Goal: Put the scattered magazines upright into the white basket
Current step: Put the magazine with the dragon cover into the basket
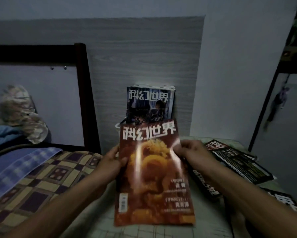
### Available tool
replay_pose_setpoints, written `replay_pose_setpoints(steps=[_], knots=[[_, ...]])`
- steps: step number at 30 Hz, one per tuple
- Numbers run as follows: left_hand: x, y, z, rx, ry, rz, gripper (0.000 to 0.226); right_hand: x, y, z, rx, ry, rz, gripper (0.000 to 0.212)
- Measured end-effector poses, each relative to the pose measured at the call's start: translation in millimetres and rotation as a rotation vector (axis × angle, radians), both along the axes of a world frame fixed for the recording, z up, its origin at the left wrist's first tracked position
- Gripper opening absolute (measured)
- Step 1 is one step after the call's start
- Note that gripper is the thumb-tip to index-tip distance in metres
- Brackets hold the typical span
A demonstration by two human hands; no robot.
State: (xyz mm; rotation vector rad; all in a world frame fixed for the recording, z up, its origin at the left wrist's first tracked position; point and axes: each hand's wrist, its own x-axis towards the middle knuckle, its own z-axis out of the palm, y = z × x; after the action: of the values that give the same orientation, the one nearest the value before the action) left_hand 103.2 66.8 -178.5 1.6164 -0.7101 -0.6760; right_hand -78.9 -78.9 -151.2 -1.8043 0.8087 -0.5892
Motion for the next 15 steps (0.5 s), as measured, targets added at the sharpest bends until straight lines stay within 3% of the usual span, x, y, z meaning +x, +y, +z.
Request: replay_pose_setpoints(steps=[7, 12, 15], knots=[[63, -70, 107, -0.413, -0.232, 0.135, 0.041, 64, -37, 88, -0.324, -0.285, -0.150, 0.026], [122, -141, 118, -0.269, -0.510, 0.242, 0.040, 119, -86, 87, -0.385, -0.237, -0.170, 0.023], [140, -166, 96, -0.218, -0.457, 0.242, 0.038, 140, -115, 64, -0.419, -0.223, -0.220, 0.020]])
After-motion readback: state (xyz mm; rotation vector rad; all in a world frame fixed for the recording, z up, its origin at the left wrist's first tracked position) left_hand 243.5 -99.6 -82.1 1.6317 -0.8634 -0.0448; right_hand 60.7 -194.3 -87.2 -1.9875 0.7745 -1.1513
